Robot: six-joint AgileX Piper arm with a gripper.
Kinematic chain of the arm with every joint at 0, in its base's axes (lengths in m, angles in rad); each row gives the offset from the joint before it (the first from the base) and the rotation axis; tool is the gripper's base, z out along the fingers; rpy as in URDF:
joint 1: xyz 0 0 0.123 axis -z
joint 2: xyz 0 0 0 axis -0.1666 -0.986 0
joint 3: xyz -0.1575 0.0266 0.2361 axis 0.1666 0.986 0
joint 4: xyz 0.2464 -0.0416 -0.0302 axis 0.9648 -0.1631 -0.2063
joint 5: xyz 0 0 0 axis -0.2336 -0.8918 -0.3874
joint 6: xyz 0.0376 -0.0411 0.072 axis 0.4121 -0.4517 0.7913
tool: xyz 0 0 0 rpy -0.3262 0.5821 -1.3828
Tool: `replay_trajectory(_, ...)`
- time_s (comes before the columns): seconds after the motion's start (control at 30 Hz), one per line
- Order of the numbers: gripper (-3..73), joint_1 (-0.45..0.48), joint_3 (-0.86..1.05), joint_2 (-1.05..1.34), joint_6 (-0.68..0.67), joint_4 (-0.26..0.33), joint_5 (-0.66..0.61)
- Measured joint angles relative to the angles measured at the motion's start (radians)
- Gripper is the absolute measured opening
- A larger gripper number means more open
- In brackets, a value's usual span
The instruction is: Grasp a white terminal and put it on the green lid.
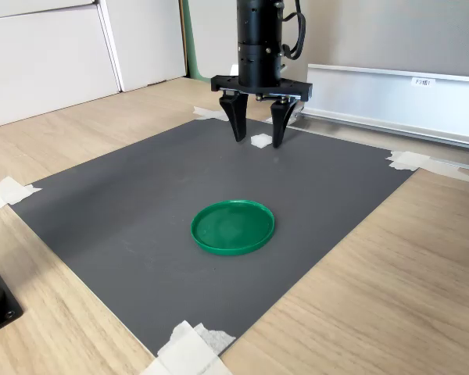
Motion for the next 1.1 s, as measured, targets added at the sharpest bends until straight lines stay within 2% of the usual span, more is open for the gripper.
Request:
replay_trajectory(0.23,63.5,0.0,0.0,-0.001,-0.034,0.001,0.002)
replay_trajectory(0.33,60.5,0.0,0.0,-0.001,-0.048,0.001,0.002)
replay_trajectory(0.4,54.8,0.001,0.0,-0.002,-0.054,0.0,0.008)
replay_trajectory(0.53,35.5,0.001,0.0,-0.002,-0.068,0.001,0.014)
replay_trajectory(0.57,34.6,0.001,0.0,-0.002,-0.068,0.003,0.014)
replay_trajectory(0.83,35.1,0.001,0.0,0.026,-0.126,0.003,0.004)
replay_trajectory(0.97,35.1,0.001,0.0,0.132,-0.211,-0.003,-0.019)
replay_trajectory(1.1,35.1,0.016,0.008,0.28,-0.292,-0.003,-0.103)
